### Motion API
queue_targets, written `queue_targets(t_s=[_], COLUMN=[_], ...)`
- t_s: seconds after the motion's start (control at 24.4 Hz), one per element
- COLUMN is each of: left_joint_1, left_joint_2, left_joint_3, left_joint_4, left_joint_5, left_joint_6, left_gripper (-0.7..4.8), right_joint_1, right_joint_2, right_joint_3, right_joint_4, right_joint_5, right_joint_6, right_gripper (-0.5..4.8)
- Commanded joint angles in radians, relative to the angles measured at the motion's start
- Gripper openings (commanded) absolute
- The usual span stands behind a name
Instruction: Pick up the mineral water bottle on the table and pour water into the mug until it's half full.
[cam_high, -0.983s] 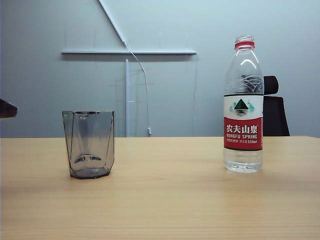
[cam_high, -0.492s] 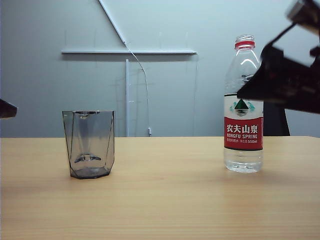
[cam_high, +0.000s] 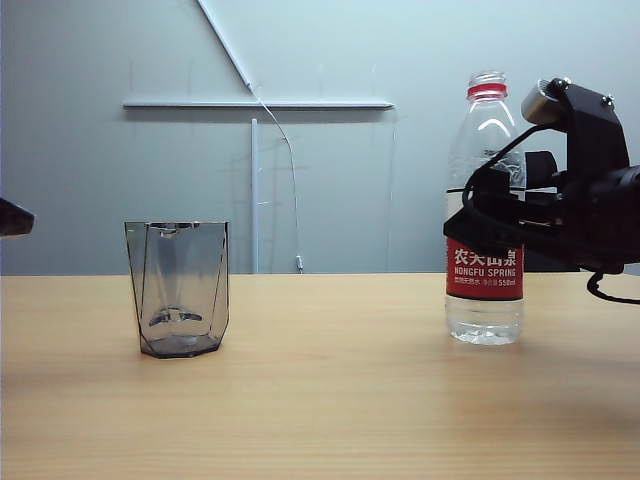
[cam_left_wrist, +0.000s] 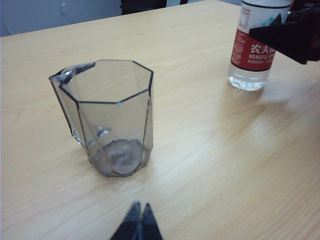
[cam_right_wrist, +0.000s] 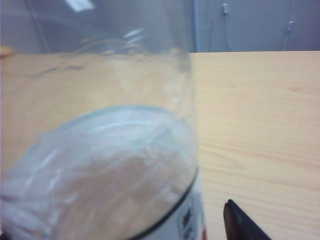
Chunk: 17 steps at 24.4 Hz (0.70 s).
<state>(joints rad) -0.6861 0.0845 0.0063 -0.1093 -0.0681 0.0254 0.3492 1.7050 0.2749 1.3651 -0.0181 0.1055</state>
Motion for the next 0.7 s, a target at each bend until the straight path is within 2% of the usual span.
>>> queue_targets(t_s=[0.04,0.37,0.53,0.7], left_joint_1=[0.002,0.002,0.002,0.002], left_joint_2=[0.0,-0.009,-0.029,-0.058], left_joint_3=[0.003,0.002,0.003,0.003], left_joint_4=[0.01,0.01,0.01,0.01], left_joint_5=[0.001,0.001,0.001,0.001], left_joint_6=[-0.003,-0.003,-0.003,-0.003], left_gripper=[-0.02,-0.02,-0.02,-0.02], right_joint_1=[-0.018,-0.019,-0.019,-0.019], right_joint_2=[0.013,0.013,0.013,0.013], right_joint_3=[0.037,0.066,0.066,0.066], right_joint_4=[0.021,-0.01,-0.01,-0.008], right_joint_5=[0.0,-0.003,-0.003,-0.01], right_joint_6=[0.007,0.007,0.007,0.009], right_gripper=[4.79,4.79,3.7,3.22])
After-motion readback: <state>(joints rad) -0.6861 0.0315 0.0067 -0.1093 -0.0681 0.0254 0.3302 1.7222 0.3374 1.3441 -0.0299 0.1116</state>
